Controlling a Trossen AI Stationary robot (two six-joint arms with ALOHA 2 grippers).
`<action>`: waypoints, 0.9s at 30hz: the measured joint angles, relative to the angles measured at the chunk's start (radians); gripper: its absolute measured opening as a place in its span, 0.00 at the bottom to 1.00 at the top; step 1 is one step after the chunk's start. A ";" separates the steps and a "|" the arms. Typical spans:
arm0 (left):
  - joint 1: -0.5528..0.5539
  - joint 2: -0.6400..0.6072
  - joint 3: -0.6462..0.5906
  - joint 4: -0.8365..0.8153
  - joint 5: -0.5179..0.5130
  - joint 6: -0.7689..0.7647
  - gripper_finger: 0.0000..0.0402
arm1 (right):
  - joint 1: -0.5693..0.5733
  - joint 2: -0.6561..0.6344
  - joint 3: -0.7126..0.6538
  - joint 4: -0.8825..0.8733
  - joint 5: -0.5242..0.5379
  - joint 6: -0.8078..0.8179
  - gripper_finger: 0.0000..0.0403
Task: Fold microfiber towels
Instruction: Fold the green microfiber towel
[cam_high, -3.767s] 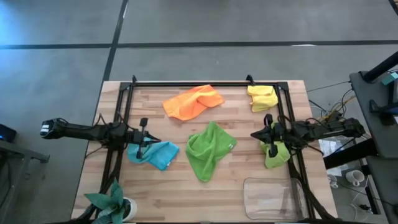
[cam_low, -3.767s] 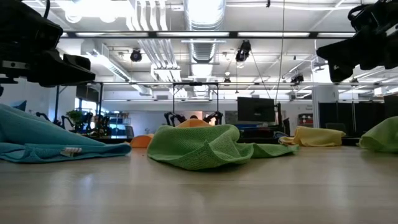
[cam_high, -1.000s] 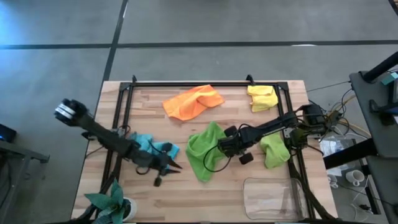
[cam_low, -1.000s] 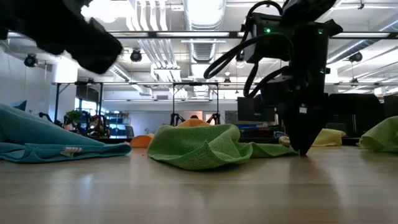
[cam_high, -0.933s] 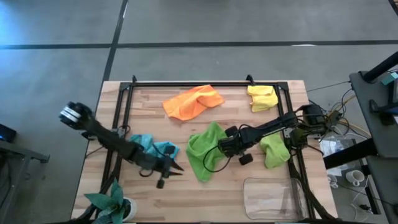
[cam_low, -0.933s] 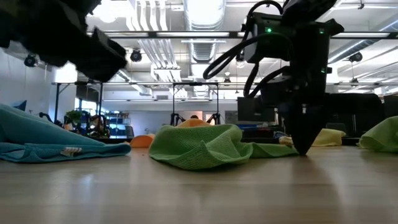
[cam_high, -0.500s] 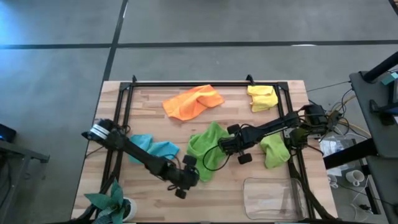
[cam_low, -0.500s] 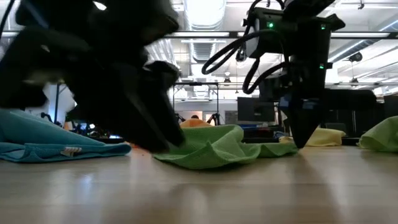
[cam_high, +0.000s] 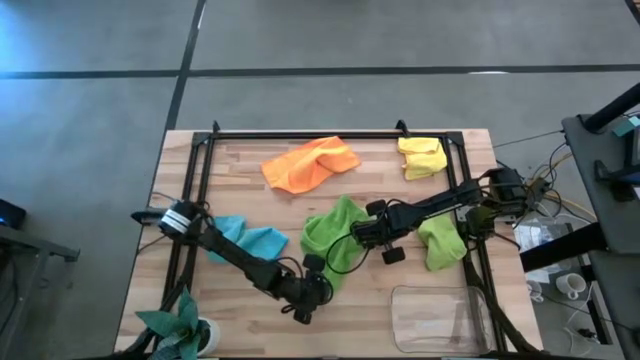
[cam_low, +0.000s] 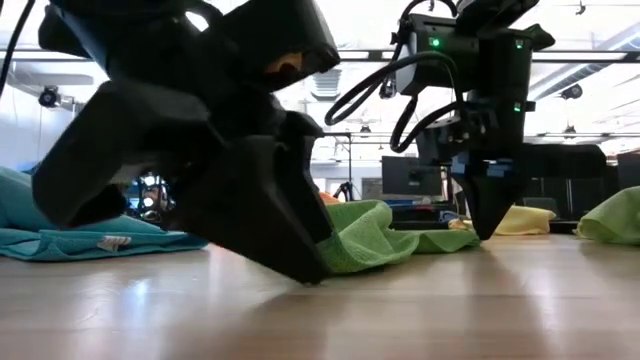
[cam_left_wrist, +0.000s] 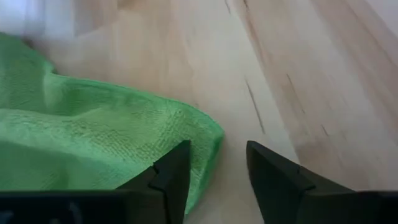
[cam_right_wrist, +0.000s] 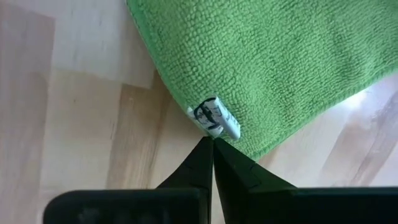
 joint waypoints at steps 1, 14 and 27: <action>0.002 0.000 0.000 0.003 -0.002 -0.012 0.30 | 0.000 0.000 0.000 0.000 0.000 0.000 0.02; 0.003 -0.152 -0.004 -0.082 -0.193 -0.039 0.00 | 0.018 -0.131 0.032 -0.145 -0.003 0.034 0.02; 0.141 -0.632 -0.022 -0.433 -0.552 0.032 0.00 | 0.015 -0.453 0.207 -0.162 0.244 0.062 0.02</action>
